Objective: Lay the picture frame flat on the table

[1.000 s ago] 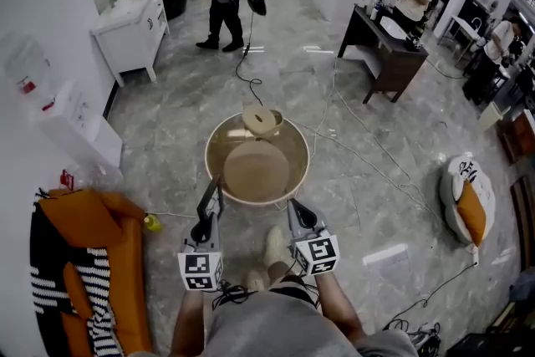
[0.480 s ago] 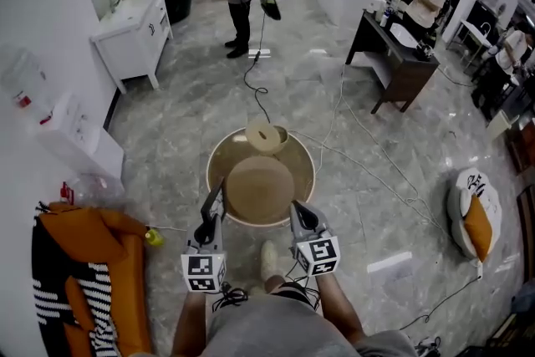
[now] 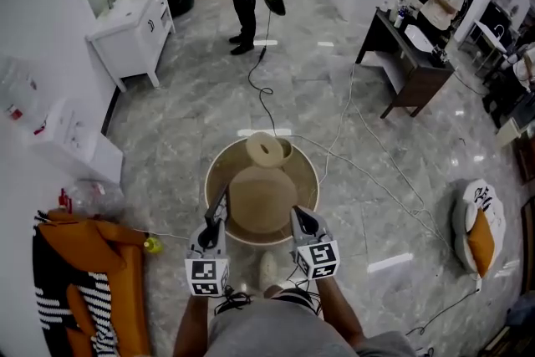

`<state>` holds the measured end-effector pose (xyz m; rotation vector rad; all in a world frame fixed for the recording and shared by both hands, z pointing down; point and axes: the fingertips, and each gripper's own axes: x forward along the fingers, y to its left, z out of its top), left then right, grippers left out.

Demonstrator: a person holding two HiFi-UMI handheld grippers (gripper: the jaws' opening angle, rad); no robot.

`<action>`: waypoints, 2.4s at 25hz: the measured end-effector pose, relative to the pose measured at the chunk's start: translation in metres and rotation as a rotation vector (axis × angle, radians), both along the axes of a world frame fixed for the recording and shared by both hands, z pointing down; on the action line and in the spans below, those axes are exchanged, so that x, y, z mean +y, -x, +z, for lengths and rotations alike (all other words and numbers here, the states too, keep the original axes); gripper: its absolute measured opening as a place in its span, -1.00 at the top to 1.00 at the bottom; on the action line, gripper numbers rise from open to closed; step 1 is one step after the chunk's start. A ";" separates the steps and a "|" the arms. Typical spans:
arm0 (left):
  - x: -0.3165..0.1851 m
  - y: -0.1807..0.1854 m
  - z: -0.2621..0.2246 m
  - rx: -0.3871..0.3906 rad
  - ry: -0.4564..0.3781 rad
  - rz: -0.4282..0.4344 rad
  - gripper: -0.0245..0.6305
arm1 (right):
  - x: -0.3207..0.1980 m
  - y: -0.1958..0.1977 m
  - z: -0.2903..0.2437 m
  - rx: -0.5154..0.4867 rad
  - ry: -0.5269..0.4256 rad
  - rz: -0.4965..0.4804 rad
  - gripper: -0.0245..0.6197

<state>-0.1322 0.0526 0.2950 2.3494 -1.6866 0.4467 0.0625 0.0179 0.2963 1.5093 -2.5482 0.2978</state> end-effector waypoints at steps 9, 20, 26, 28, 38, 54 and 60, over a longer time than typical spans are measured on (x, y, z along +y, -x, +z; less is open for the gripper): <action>-0.063 -0.025 0.018 -0.016 0.051 0.002 0.83 | -0.063 -0.016 0.024 -0.016 0.063 -0.021 0.93; -0.105 -0.040 0.046 -0.022 0.103 -0.011 0.83 | -0.105 -0.031 0.055 -0.025 0.101 -0.029 0.93; -0.120 -0.051 0.070 -0.007 0.148 0.008 0.83 | -0.112 -0.038 0.086 -0.036 0.158 -0.013 0.92; -0.124 -0.051 0.081 -0.005 0.163 0.016 0.83 | -0.115 -0.037 0.097 -0.037 0.174 -0.007 0.93; -0.148 -0.041 0.156 0.013 0.244 0.053 0.83 | -0.133 -0.025 0.170 -0.030 0.242 0.044 0.92; -0.158 -0.023 0.296 0.058 0.378 0.112 0.83 | -0.129 0.000 0.310 0.026 0.372 0.077 0.92; -0.156 -0.024 0.354 0.065 0.426 0.135 0.83 | -0.132 0.007 0.366 0.048 0.387 0.074 0.93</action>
